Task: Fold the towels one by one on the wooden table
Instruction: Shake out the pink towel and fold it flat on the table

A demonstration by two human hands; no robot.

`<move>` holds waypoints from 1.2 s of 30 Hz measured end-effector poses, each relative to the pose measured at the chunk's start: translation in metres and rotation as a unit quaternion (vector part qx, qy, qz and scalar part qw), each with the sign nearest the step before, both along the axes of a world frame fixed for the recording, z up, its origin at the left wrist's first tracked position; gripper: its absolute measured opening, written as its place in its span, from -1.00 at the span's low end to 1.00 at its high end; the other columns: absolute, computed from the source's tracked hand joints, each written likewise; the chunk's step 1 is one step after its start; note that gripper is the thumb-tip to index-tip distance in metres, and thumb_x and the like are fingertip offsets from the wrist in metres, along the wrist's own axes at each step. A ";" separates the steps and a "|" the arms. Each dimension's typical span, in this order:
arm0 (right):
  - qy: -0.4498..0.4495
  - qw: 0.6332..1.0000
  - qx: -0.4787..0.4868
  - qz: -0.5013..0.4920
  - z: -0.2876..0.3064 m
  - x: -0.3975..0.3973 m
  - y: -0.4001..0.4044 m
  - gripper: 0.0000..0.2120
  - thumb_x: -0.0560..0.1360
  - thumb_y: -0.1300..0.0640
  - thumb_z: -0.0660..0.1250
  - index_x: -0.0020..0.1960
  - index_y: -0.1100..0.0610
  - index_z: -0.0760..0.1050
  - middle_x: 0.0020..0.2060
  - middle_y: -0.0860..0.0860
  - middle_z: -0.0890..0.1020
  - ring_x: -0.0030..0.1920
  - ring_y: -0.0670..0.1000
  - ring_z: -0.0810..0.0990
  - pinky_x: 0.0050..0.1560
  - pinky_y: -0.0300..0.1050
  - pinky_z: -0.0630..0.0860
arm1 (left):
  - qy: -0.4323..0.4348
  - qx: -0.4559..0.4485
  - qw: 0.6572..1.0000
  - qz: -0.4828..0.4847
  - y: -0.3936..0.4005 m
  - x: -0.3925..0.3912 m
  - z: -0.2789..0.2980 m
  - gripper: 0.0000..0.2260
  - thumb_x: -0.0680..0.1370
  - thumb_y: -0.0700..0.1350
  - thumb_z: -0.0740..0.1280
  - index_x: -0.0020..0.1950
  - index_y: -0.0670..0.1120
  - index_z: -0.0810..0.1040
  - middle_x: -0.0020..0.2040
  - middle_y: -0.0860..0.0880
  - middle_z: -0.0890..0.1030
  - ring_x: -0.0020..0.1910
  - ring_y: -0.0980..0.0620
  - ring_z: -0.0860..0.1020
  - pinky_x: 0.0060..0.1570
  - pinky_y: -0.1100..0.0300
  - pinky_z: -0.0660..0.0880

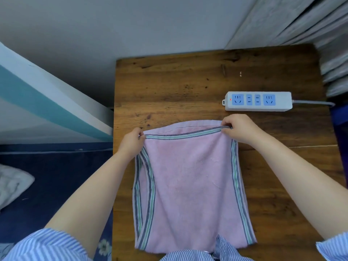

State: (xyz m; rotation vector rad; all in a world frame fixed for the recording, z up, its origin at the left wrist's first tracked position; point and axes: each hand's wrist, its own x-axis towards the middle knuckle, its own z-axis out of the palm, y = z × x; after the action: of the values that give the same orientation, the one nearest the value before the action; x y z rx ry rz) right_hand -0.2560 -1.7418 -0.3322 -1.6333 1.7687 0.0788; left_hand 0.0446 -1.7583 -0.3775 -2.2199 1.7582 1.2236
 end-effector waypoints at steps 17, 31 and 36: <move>0.005 0.974 0.166 0.154 0.002 0.011 -0.033 -0.72 0.38 0.25 0.32 -0.46 0.03 0.39 -0.20 0.05 0.48 -0.23 -0.06 0.39 -0.34 -0.29 0.30 | -0.082 -0.010 0.981 -0.174 -0.004 0.010 -0.002 -0.88 0.58 -0.13 0.18 -0.02 -0.17 0.44 0.10 -0.19 0.45 0.04 -0.11 0.41 -0.02 0.14 0.34; 0.043 0.992 0.059 0.099 0.020 -0.024 0.002 -0.79 0.52 0.19 0.22 -0.27 -0.02 0.34 -0.26 -0.10 0.48 -0.24 -0.10 0.46 -0.29 -0.30 0.40 | 0.033 -0.026 0.998 -0.046 0.006 0.028 0.046 -0.74 0.55 -0.09 0.26 -0.32 -0.01 0.30 -0.33 0.01 0.41 -0.35 0.09 0.35 -0.39 0.22 0.27; 0.061 0.990 0.017 0.124 0.042 -0.011 0.028 -0.76 0.50 0.17 0.22 -0.31 -0.01 0.27 -0.29 -0.03 0.46 -0.30 -0.04 0.44 -0.34 -0.24 0.34 | -0.032 -0.080 0.989 -0.124 0.024 0.039 0.079 -0.78 0.60 -0.05 0.16 -0.24 -0.05 0.27 -0.33 0.03 0.39 -0.29 0.00 0.38 -0.40 0.22 0.23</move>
State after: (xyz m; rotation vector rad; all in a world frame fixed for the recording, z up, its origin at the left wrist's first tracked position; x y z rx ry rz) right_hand -0.2674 -1.7135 -0.2898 -1.8502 1.6345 0.3296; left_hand 0.0840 -1.7340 -0.2985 -2.0100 2.0959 0.9827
